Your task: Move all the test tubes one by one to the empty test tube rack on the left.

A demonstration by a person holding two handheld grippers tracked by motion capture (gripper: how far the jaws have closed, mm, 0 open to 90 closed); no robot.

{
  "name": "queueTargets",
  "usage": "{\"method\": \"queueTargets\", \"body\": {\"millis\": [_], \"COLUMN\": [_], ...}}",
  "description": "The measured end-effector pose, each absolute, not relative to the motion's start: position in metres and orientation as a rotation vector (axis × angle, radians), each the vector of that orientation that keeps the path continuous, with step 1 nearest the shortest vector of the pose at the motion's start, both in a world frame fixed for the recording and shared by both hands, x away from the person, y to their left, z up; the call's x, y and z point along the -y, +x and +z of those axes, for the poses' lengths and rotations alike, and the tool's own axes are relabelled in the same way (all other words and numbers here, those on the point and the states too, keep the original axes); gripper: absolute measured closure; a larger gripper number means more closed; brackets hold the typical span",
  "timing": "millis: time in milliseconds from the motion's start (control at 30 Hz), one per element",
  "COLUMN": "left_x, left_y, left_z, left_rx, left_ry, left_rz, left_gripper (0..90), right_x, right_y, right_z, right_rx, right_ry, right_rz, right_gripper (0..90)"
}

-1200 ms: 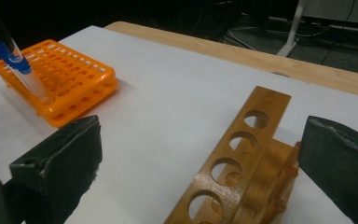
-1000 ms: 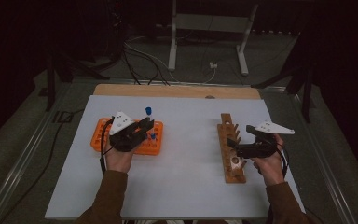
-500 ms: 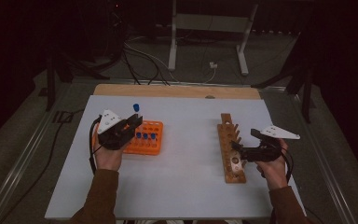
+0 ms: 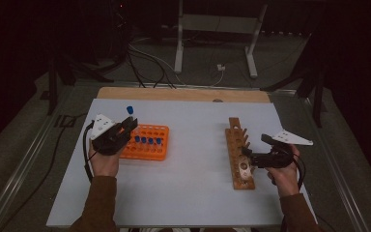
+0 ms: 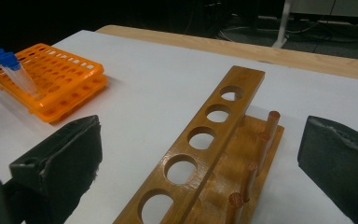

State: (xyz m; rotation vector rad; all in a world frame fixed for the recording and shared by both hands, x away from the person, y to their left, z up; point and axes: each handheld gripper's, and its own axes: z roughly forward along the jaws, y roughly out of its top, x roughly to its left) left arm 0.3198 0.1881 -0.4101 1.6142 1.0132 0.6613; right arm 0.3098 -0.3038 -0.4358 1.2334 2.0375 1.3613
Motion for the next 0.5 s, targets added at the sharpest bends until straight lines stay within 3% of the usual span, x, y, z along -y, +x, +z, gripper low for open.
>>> {"method": "queueTargets", "body": {"millis": [500], "left_x": [-0.205], "left_y": [0.318], "left_z": [-0.431], "left_rx": [-1.067], "left_ry": [1.61], "left_rz": [0.664], "left_gripper": [78.1], "right_x": [0.305], "right_y": [0.31], "right_z": [-0.439], "right_rx": [-2.033], "right_ry": [1.245], "right_rz": [1.351], "right_gripper": [0.2]}}
